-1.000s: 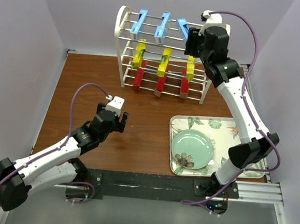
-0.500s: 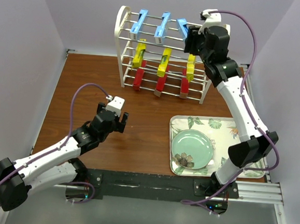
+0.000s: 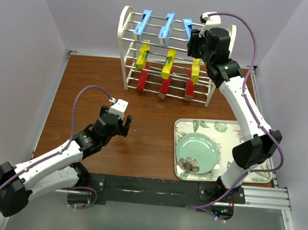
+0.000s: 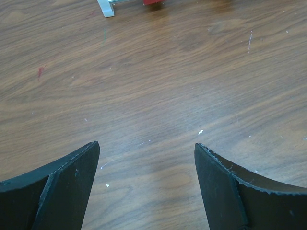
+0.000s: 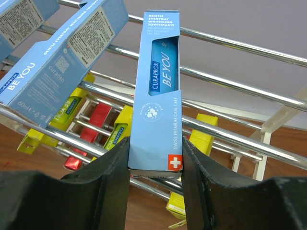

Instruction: Place and organize the toothpastes onto the shelf

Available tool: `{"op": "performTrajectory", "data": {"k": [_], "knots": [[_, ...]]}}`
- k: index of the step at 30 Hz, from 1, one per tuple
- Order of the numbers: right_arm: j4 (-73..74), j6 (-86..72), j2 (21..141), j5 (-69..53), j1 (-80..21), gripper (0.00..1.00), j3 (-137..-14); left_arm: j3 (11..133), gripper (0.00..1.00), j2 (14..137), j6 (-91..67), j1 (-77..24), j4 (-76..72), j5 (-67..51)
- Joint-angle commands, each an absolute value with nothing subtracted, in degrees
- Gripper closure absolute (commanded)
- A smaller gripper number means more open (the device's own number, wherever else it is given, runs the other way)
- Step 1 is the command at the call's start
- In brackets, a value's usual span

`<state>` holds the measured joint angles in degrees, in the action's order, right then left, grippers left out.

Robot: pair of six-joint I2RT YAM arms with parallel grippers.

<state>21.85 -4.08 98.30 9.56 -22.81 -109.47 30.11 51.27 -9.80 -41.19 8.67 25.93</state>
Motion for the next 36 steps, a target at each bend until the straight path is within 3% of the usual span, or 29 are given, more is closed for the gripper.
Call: {"op": "performTrajectory", "data": {"k": [1,13,27,30,36], "knots": [[17.7,-5.0,93.7,14.2,-22.7,0.64,-107.1,31.3,0.15,50.9,-8.9,-40.8,6.8,25.9],[10.4,-7.2,89.6,27.3,-24.7,0.8,-99.6,31.5,0.15,51.0,-9.0,-40.7,6.7,25.8],[11.5,-8.5,93.9,37.9,-29.6,0.73,-103.5,31.5,0.15,50.5,-9.0,-40.5,6.9,26.5],[12.3,-9.1,94.6,38.7,-30.1,0.67,-104.5,31.6,0.15,50.3,-9.1,-40.4,6.9,26.5],[13.5,-9.7,94.5,38.8,-30.5,0.39,-105.6,31.6,0.16,50.1,-9.1,-40.3,6.9,26.4]]}}
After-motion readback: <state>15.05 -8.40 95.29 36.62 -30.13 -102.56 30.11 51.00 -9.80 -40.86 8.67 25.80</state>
